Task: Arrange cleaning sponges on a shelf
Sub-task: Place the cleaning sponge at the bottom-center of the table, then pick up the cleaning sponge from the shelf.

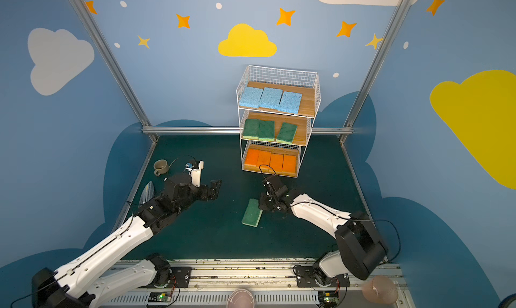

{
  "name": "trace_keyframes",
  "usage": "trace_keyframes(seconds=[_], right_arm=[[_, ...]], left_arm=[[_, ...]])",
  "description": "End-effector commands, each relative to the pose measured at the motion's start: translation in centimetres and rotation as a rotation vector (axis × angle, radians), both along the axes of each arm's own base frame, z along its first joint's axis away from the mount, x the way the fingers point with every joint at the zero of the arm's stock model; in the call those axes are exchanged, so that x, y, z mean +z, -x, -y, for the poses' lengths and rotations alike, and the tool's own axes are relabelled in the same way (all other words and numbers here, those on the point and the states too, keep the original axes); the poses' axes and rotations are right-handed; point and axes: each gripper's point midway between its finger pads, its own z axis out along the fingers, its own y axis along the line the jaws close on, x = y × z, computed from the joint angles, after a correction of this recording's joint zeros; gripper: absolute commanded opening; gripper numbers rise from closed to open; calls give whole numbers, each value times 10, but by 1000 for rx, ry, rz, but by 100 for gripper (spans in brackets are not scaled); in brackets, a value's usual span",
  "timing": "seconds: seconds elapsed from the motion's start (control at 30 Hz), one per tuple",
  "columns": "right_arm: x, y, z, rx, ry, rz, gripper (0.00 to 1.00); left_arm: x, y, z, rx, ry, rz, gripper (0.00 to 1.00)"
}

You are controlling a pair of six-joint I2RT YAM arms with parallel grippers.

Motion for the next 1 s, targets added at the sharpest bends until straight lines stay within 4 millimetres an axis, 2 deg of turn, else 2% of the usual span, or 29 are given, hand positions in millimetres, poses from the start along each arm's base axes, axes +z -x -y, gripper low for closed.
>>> trace_keyframes(seconds=[0.0,0.13,0.27,0.37,0.43,0.57,0.7,0.83,0.97], right_arm=[[16,-10,11,-32,3,42,57],[53,-21,27,-41,53,145,71],[103,-37,49,-94,83,317,76],[149,-55,60,-124,46,527,78],[177,-64,73,-189,-2,601,79],[220,-84,99,-352,-133,712,73],[245,-107,108,-443,-260,746,64],[256,-133,111,-482,-383,711,63],[266,-150,119,-527,-463,708,64]], left_arm=[[13,-7,12,-11,84,61,100],[5,-2,7,7,94,61,100],[-10,8,-1,26,95,48,100],[-22,15,-6,30,91,37,100],[-28,19,-8,30,83,32,100],[-37,26,-9,29,78,38,100],[-43,29,-11,27,65,33,100],[-53,32,-12,27,72,17,100],[-62,35,-11,24,87,1,100]])
